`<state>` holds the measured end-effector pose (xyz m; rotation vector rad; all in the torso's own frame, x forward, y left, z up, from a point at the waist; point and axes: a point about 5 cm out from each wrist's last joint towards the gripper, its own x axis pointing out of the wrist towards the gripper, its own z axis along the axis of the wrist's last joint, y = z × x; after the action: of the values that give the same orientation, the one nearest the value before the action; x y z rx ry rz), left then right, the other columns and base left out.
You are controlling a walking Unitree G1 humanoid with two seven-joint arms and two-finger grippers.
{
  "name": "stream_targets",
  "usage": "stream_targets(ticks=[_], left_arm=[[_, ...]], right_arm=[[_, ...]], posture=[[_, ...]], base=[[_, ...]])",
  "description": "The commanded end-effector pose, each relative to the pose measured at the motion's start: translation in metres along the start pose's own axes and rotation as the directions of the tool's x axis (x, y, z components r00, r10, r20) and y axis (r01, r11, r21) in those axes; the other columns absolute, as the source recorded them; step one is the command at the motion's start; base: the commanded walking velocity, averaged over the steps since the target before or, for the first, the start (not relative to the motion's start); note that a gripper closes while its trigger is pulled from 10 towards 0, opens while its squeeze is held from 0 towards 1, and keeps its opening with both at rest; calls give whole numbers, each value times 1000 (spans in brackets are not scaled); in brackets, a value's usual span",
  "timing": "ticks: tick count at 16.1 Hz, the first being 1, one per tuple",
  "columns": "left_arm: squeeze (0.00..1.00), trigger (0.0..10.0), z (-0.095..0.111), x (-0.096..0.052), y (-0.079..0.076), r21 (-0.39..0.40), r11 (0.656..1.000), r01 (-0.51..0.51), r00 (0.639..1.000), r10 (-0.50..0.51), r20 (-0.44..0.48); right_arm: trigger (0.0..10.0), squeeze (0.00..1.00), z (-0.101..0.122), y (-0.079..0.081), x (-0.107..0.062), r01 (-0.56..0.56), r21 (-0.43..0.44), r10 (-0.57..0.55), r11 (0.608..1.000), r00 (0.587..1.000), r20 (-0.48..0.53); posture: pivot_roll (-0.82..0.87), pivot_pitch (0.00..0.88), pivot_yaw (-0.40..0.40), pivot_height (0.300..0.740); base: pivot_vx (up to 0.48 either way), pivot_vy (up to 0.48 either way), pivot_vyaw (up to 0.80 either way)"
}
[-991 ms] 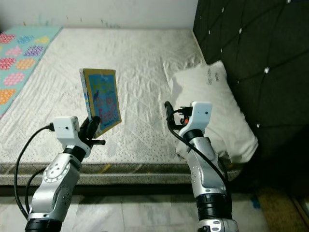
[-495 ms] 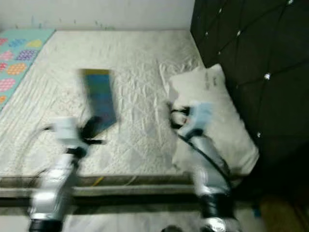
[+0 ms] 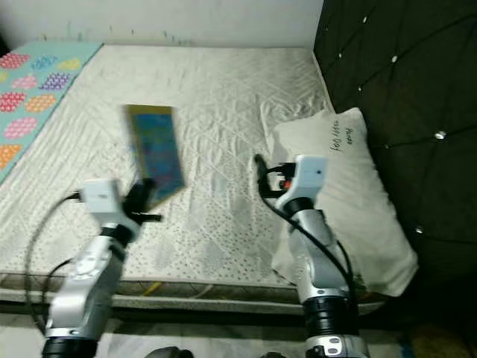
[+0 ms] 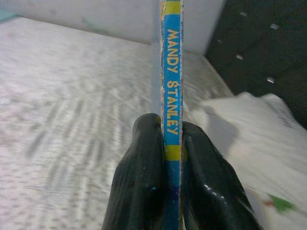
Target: Clean up the room
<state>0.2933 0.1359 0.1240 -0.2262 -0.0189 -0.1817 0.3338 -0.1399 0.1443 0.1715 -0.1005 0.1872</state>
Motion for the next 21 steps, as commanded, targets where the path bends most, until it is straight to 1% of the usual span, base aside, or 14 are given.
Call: stream_targets(ticks=[1,2,5,7,8,11,14,18,21], left_arm=[[0,10000,9,0,3,7,1000,-6,999,6,35],[0,10000,9,0,3,6,1000,-4,999,4,35],[0,10000,8,1,2,7,1000,3,1000,-3,30],[0,10000,8,1,1,6,1000,9,1000,-9,29],[0,10000,9,2,-1,-10,999,37,999,-36,39],[0,10000,11,1,-5,-23,998,62,997,-61,53],[0,10000,11,0,-5,-28,997,69,996,-68,57],[0,10000,12,1,-5,-29,997,68,996,-66,57],[0,10000,9,2,-6,-23,998,59,997,-58,40]], right_arm=[[10000,0,-2,1,-1,-11,-13,11,1000,1000,-5],[10000,0,-2,2,-1,-13,-16,13,1000,1000,-4],[10000,0,-3,3,-1,-15,-21,15,1000,1000,-6],[10000,0,-3,2,-1,-9,-15,9,1000,1000,-8],[10000,0,-4,2,-1,-8,-15,8,1000,1000,-10],[10000,0,-3,2,0,-14,-18,14,1000,1000,-9],[10000,0,-4,4,-1,-26,-15,26,1000,1000,-5],[10000,0,-4,4,0,-21,-8,21,1000,1000,-7],[10000,0,-5,3,-1,-19,-7,18,1000,1000,-12]], posture=[[0,113,7,740],[-1,110,8,740],[-2,107,8,740],[-2,107,8,740],[-3,104,7,740],[-2,104,6,740],[-2,104,6,740],[-2,110,5,740],[-1,112,4,740]], base=[[0,0,0],[0,0,0],[0,0,598],[0,0,0],[0,0,0],[0,0,0],[304,0,0],[260,0,0],[190,0,0]])
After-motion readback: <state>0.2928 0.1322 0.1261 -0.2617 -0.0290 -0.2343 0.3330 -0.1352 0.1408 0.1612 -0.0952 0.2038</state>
